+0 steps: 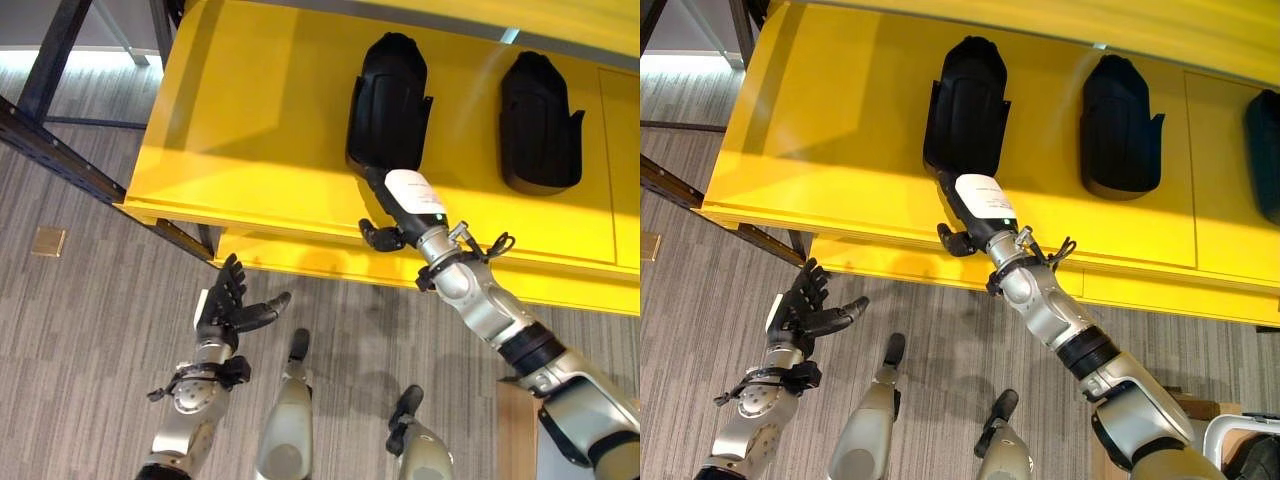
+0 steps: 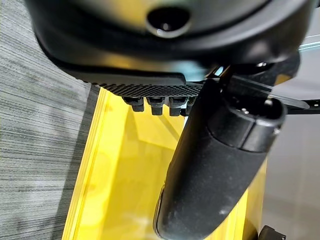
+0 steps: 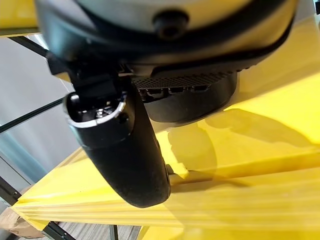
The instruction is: Move parts from the plastic box to the shelf.
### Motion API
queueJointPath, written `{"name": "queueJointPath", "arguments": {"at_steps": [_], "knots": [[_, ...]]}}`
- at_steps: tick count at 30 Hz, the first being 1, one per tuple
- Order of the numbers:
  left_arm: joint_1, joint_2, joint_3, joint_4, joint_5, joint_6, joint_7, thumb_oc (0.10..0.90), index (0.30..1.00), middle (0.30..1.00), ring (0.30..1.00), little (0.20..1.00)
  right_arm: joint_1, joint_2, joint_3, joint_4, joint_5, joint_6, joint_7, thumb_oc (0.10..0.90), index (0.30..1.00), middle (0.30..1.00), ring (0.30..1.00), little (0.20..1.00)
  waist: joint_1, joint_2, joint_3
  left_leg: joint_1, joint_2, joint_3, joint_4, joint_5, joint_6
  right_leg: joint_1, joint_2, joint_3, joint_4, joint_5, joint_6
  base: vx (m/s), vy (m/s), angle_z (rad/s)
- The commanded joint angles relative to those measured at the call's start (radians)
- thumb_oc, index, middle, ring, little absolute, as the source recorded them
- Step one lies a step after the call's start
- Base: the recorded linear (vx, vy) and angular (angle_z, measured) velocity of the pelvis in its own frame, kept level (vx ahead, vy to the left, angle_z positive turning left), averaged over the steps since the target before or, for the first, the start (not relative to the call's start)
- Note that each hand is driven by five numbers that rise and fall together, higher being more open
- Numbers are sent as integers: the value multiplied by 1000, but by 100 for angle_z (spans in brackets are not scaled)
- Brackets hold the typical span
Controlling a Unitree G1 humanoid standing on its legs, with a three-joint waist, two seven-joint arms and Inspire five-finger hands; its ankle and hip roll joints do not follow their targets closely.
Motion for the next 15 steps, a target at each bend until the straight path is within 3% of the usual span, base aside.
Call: {"name": "queueJointPath", "arguments": {"at_steps": [1,15], "knots": [[5,13,51,-63,40,-92,11,900,1000,1000,1000,1000,-18,-33,-44,-64,-16,-40,-31,900,1000,1000,1000,1000,-11,-37,-57,92,21,53,-73,-40,42,-9,-15,24,72,38,-13,0,0,0],[7,16,55,-59,42,-89,7,900,1000,1000,1000,1000,-16,-59,-69,-91,-22,-39,-36,900,1000,1000,1000,1000,-13,-38,-69,104,18,57,-77,-43,44,-1,-15,23,72,40,-10,-1,0,0]]}}
